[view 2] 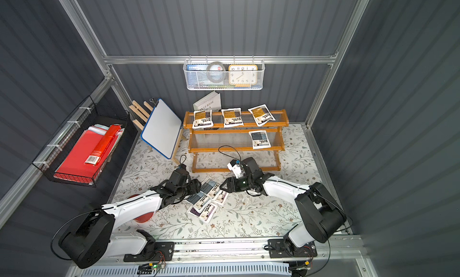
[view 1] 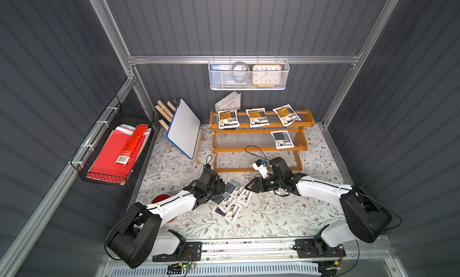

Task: Place the bagged coffee beans on the shelf by color
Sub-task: Pick up the bagged coffee beans at the center of the board.

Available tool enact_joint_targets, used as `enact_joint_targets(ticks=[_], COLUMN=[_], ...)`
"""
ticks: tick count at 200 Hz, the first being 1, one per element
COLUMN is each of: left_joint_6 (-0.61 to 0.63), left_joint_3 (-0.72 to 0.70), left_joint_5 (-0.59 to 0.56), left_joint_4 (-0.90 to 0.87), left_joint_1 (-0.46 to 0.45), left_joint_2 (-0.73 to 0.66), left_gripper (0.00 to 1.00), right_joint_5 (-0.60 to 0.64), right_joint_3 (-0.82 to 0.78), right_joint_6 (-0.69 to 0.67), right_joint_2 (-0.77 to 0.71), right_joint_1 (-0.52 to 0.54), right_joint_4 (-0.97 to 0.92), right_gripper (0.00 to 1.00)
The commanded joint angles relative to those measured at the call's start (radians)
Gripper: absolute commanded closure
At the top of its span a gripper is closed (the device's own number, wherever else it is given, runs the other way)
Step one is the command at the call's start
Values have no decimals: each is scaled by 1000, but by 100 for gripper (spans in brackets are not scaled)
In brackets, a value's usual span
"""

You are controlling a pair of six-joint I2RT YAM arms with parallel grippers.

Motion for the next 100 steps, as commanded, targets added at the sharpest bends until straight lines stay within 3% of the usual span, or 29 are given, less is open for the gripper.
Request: enact_joint_targets(ticks=[1,42,100], left_joint_6=[42,98,122], left_joint_3=[-8,31,58], left_joint_5=[99,199,259], left_joint_4=[7,26,45], left_joint_1=[16,26,34], left_joint_2=[44,161,214], left_gripper=[31,31,32], right_joint_5=[-43,-39,-61], right_joint_3=[47,73,57], right_joint_6=[-26,-43,-3], right_joint_2=[51,126,239], right_joint_1=[8,9,13], right_joint_4=[38,58,162], right_gripper=[39,41,46])
